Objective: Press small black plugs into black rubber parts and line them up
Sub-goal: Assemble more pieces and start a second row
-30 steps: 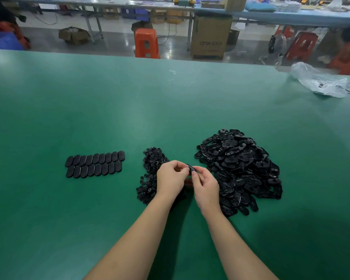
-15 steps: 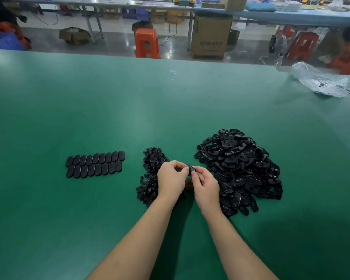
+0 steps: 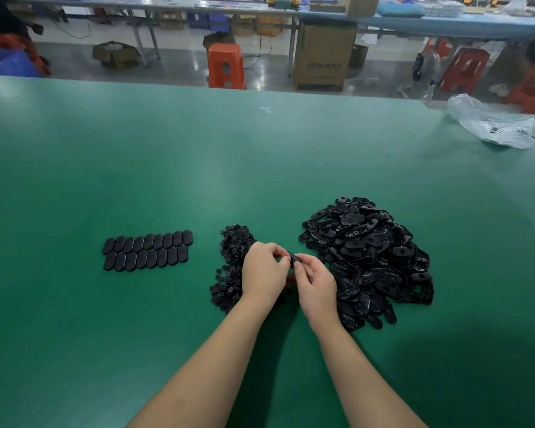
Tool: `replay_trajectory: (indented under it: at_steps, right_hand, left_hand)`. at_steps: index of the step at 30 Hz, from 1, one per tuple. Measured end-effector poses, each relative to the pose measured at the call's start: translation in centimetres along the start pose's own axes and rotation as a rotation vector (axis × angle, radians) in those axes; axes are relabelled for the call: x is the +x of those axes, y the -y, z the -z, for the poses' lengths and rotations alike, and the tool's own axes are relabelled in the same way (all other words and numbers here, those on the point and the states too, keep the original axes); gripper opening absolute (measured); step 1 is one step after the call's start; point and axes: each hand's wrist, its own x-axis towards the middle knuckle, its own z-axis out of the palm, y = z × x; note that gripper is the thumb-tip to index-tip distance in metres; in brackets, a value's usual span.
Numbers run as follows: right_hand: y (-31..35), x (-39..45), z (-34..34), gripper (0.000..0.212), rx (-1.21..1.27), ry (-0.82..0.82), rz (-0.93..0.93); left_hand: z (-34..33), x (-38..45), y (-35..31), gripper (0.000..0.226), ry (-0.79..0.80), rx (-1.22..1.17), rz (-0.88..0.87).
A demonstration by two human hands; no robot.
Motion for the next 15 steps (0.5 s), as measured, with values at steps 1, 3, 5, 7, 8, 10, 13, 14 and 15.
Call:
replay_trajectory:
  at_steps: [1,3,5,7,8,10,13,14,15]
  right_hand:
    - [-0.09,0.04,-0.01,0.022,-0.004,-0.004,-0.002]
    - [-0.26,0.18,-0.03,0.019,-0.015,-0.007,0.001]
    - [-0.37,0.25,-0.09,0.020,-0.001,-0.004,-0.003]
    - [-0.39,0.23,-0.12,0.024,0.041,-0.003,-0.017]
    - [-0.41,0.24,-0.11,0.024,0.057,-0.004,-0.024]
    - [-0.43,0.23,-0.09,0.022,0.071,-0.007,-0.028]
    - [-0.39,0.17,-0.05,0.017,0.082,-0.010,-0.031]
    - [-0.34,0.12,-0.05,0.017,0.084,-0.010,-0.027]
    - [-0.30,0.11,-0.08,0.017,0.084,-0.009,-0.022]
  left_hand:
    - [0.00,0.00,-0.01,0.008,0.002,0.027,-0.013]
    - [-0.03,0.00,-0.01,0.008,0.000,0.079,-0.043]
    - [0.05,0.00,-0.03,0.003,-0.013,0.091,-0.052]
    - [0.24,0.07,0.04,0.008,-0.007,0.052,-0.038]
    - [0.34,0.17,0.19,0.014,0.019,0.024,-0.022]
    - [0.65,0.43,0.40,0.018,0.087,-0.041,0.021]
    - [0.89,0.59,0.75,0.009,0.139,-0.125,0.048]
    - [0.90,0.59,0.83,0.008,0.143,-0.143,0.046]
    - [0.88,0.57,0.91,0.007,0.145,-0.159,0.044]
